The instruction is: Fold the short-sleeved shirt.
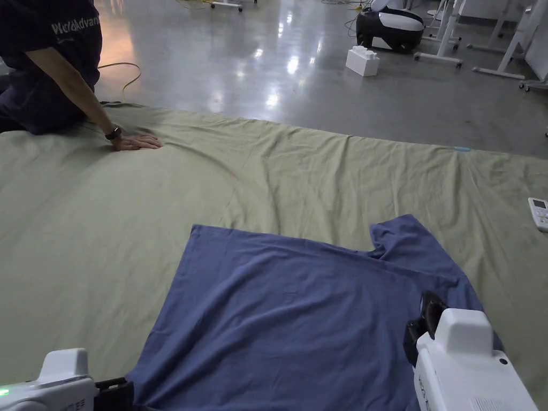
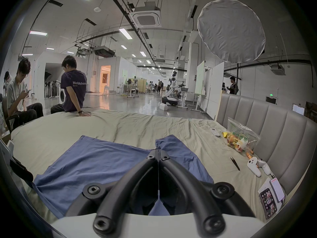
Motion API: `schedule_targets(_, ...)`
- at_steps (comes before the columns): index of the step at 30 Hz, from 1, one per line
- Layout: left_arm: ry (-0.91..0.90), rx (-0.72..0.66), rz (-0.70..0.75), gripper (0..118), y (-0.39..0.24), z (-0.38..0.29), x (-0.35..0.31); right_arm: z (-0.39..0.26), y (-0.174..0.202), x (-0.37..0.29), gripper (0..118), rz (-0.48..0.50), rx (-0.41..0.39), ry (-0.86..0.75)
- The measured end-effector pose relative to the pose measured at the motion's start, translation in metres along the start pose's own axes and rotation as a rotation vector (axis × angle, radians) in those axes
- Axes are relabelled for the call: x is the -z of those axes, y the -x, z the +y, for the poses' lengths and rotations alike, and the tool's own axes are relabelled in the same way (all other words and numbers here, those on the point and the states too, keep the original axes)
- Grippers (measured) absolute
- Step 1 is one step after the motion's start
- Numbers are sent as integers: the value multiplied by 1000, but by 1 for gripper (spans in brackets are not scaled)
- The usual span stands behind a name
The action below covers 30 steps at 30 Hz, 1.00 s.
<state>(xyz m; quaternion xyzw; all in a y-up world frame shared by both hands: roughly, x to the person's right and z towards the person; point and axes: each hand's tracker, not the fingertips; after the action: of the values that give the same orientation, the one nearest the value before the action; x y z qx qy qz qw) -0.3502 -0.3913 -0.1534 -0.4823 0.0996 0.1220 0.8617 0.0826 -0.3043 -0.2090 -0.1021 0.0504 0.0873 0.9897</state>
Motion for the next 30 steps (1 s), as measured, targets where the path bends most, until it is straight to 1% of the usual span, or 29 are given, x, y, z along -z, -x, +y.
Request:
schedule_targets(2, 16, 8, 18, 64, -3, -1, 9, -2, -1, 0, 1, -4, -1, 5)
schedule_targets(5, 42, 38, 27, 41, -5, -4, 21, -4, -5, -3, 1, -11, 1, 13)
schedule_targets(6, 47, 41, 30, 38, -7, -4, 23, -5, -6, -3, 1, -12, 1, 14)
schedule_targets(8, 37, 61, 42, 36, -12, -7, 26, -7, -9, -5, 1, -18, 2, 20)
schedule_targets(9, 34, 74, 50, 32, -15, -9, 26, -7, -9, -5, 1, -19, 4, 22)
schedule_targets(11, 28, 82, 46, 20, -17, -10, 26, -10, -12, -8, 1, -20, 11, 28)
schedule_targets(12, 28, 76, 30, 10, -17, -10, 25, -11, -13, -8, 1, -21, 15, 30)
schedule_targets(13, 31, 62, 4, 8, -11, -10, 30, -13, -14, -9, 1, -23, 17, 34)
schedule_targets(15, 42, 42, -31, 6, -9, -9, 32, -17, -15, -10, 1, -26, 23, 44)
schedule_targets(17, 38, 60, -35, 5, -7, -9, 31, -20, -18, -11, 1, -26, 35, 59)
schedule_targets(22, -5, 28, -87, 5, 2, -9, 10, -23, -29, -22, 1, -25, 38, 74)
schedule_targets(27, -65, 15, -122, 5, 2, -5, -15, -20, -53, -34, 1, -33, 34, 102)
schedule_targets(29, -68, 19, -123, 5, 0, -3, -20, -20, -65, -38, 1, -43, 27, 145)
schedule_targets(30, -78, 20, -122, 5, -1, -2, -21, -22, -72, -40, 1, -44, 42, 171)
